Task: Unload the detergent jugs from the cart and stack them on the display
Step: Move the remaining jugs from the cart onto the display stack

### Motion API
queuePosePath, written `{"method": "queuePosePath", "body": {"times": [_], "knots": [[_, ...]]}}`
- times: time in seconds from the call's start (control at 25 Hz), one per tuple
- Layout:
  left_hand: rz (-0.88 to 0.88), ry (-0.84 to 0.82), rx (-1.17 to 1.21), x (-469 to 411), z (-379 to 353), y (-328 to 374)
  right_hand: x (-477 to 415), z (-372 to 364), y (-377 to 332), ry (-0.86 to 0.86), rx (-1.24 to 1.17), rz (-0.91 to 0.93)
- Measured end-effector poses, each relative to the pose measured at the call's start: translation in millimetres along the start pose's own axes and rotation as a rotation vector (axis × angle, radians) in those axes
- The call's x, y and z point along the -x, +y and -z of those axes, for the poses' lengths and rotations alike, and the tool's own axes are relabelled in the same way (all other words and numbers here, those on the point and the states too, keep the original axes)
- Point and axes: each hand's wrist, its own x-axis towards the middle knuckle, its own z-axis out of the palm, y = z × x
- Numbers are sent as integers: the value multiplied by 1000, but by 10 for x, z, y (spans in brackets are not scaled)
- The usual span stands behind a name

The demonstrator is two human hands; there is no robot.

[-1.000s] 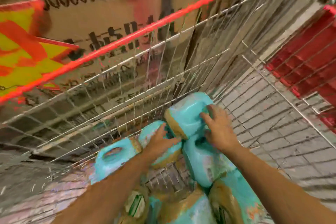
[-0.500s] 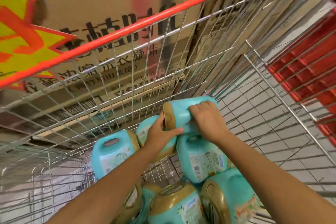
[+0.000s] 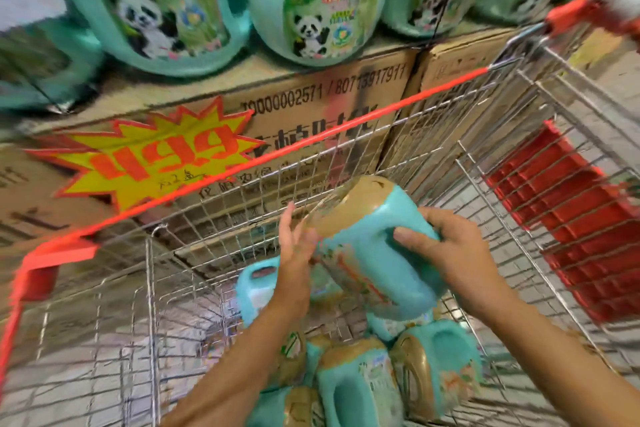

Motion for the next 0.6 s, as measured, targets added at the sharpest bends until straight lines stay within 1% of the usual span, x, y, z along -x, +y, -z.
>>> {"method": "queuePosePath", "body": {"times": [0.08, 0.12, 0.2, 0.24, 0.32, 0.4, 0.48, 0.56, 0.6], "knots": [[-41, 25, 108, 174, -4, 143, 237, -49, -66, 81, -225, -33], [-5, 30, 150, 258, -8, 206, 348, -85, -67, 108, -291, -43], [126, 8, 233, 396, -12, 326, 548, -182, -54, 130, -418, -72], [154, -12, 228, 448, 11, 368, 642, -247, -52, 130, -483, -78], [146, -20, 129, 555, 76, 443, 797, -361, -65, 163, -593, -116], [115, 8, 20, 683, 142, 484, 911, -458, -65, 222, -599, -155], [78, 49, -47, 869, 203, 523, 982, -526, -70, 261, -526, -161], [46, 82, -57, 1052, 292, 563, 1049, -626, -106, 268, -496, -169], [31, 96, -45, 1148, 340, 598, 1088, -684, -130, 244, -489, -169]]}}
